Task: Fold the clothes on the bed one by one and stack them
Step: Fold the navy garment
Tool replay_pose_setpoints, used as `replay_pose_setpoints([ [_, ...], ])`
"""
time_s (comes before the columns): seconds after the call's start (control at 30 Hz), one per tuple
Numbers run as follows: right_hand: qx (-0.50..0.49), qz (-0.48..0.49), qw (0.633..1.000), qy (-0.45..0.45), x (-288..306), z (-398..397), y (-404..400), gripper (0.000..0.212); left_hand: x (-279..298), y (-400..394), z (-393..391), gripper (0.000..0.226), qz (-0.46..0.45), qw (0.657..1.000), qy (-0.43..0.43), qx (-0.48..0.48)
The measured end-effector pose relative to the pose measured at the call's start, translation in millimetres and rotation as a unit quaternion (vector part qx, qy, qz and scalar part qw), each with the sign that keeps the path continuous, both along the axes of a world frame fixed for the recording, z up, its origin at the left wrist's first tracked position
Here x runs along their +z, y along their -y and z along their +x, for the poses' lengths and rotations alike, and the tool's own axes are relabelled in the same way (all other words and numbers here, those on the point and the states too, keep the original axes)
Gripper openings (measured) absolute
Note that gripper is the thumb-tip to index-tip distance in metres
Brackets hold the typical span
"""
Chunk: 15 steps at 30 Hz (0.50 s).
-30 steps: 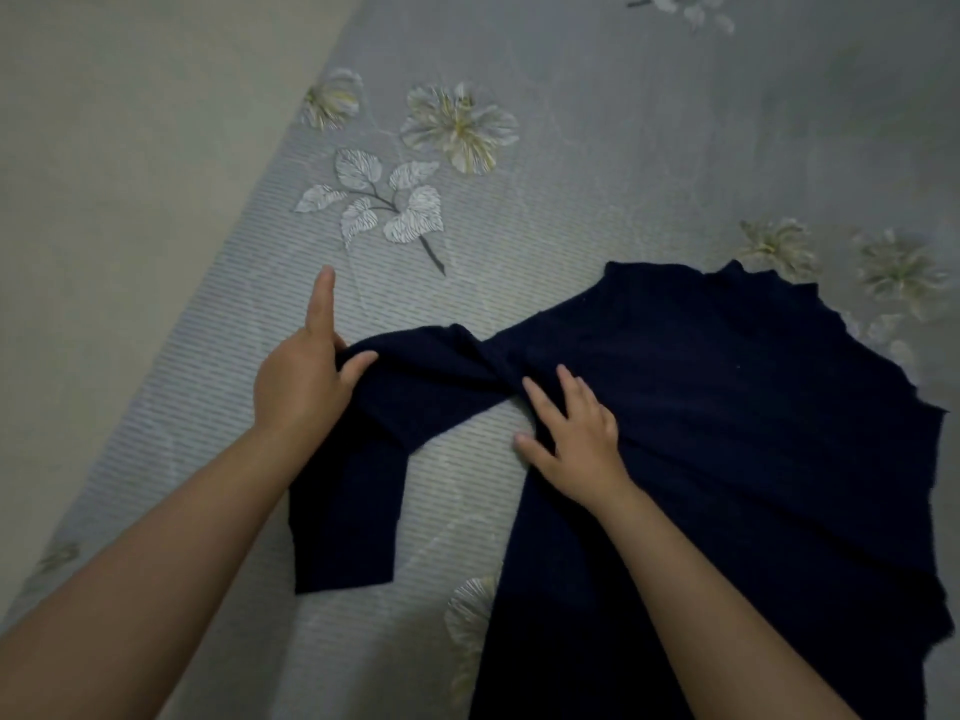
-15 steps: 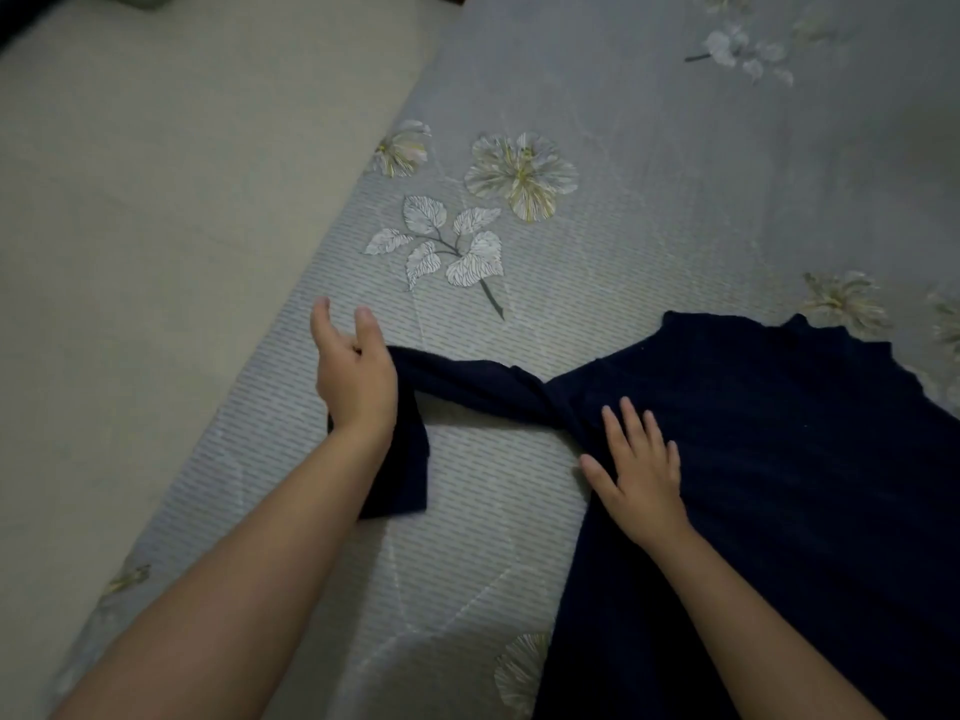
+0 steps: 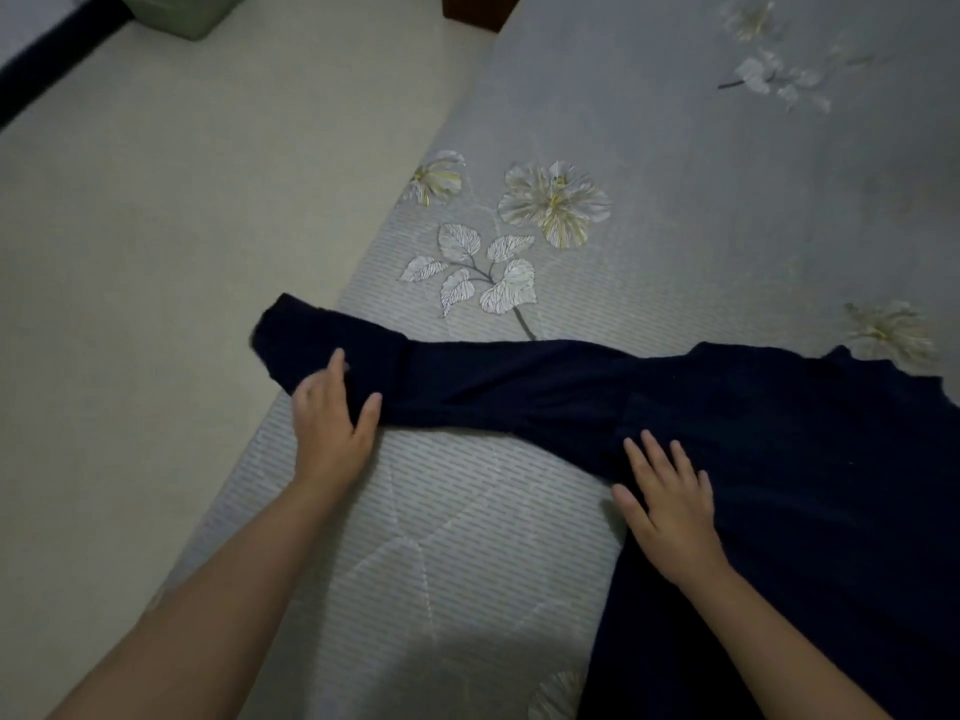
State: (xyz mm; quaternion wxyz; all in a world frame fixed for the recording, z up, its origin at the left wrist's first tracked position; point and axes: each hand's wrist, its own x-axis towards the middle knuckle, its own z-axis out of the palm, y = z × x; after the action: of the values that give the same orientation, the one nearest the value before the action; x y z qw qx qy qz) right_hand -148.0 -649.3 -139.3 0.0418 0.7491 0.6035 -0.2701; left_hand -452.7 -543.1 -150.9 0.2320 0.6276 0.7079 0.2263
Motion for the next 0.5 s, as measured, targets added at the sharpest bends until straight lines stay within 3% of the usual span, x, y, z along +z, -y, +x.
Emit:
replay_pose_setpoints([
  [0.07, -0.013, 0.021, 1.0, 0.011, -4.3, -2.4, -2.4, 0.112, -2.4, -7.5, -8.6, 0.067, 0.002, 0.995, -0.039, 0.09],
  [0.13, -0.031, 0.04, 0.999, 0.019, -8.1, -6.1, -5.8, 0.112, -3.5, -24.5, -15.0, 0.073, -0.126, 0.971, -0.01, 0.205],
  [0.23, -0.042, 0.047, 0.997, 0.032, -15.8, -11.8, -9.3, 0.102, -6.8, -43.0, -23.0, 0.079, -0.234, 0.95, -0.041, 0.205],
  [0.37, -0.051, 0.076, 0.995, 0.037, -27.0, -14.4, -7.9, 0.099, -12.8, -45.9, -20.6, 0.065, -0.134, 0.978, -0.048, 0.153],
  [0.5, -0.044, 0.105, 0.993, 0.027, -27.5, -12.0, -6.0, 0.098, -2.9, -38.9, -4.1, 0.065, -0.031, 0.985, 0.066, 0.158],
])
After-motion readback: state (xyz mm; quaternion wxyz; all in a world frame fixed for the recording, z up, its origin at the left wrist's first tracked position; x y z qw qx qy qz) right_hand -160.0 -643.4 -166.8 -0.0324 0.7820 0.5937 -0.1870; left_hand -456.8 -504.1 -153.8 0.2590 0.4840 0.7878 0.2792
